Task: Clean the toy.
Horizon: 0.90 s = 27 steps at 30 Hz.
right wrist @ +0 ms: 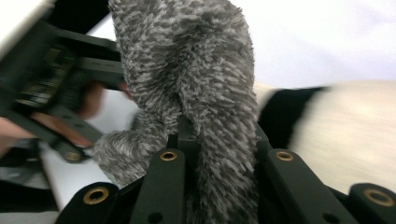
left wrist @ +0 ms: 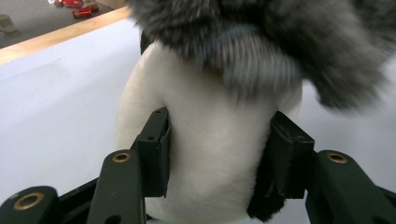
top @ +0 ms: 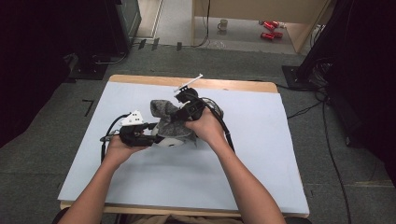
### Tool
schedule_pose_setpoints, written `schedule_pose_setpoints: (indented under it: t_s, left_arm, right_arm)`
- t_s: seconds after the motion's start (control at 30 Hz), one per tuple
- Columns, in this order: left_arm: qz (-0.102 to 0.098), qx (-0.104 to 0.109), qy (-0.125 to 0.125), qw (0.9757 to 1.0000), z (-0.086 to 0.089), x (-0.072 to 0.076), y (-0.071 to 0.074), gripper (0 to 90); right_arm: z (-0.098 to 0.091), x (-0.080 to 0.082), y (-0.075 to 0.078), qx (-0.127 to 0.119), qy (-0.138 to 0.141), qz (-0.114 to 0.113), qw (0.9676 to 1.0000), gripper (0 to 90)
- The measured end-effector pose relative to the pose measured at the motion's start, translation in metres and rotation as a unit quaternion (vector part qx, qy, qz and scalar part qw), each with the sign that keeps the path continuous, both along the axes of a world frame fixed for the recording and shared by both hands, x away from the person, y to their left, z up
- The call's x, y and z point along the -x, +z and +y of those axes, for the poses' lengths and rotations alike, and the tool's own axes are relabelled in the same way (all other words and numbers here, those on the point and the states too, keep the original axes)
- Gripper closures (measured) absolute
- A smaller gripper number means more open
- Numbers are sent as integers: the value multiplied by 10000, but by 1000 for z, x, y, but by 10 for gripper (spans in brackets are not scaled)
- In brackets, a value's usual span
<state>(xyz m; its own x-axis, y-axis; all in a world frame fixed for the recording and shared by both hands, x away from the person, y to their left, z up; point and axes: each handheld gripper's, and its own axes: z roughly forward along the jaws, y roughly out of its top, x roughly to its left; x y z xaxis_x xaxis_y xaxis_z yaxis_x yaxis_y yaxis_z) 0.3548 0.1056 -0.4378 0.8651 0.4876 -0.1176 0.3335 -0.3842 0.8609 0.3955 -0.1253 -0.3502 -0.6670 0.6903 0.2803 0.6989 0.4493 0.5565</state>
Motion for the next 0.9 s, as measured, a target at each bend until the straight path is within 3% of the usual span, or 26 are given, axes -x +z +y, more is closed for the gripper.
schedule_pose_setpoints:
  t_s: [0.07, 0.13, 0.4, 0.5, 0.73, 0.9]
  left_arm:
    - [-1, 9, -10, 10000, 0, 0, 0, 495]
    - [11, 32, -4, 10000, -1, 0, 0, 498]
    - [63, 40, 5, 10000, 0, -1, 0, 501]
    - [55, 22, 1, 10000, 0, 0, 0, 501]
    - [-5, -37, -9, 10000, -1, 0, 1, 517]
    - [-17, -49, 17, 10000, -1, -2, 3, 560]
  right_arm:
    - [-9, -2, 2, 161, -97, -80, 9998, 766]
    - [-21, -5, 5, 39, -191, -21, 9998, 766]
    - [-61, -10, 20, -71, -616, -145, 9980, 765]
    - [-74, -12, 22, -102, -782, -86, 9968, 765]
    - [-98, -15, 19, -104, -1011, -37, 9948, 765]
    - [-116, -13, 8, -200, -1229, 78, 9922, 765]
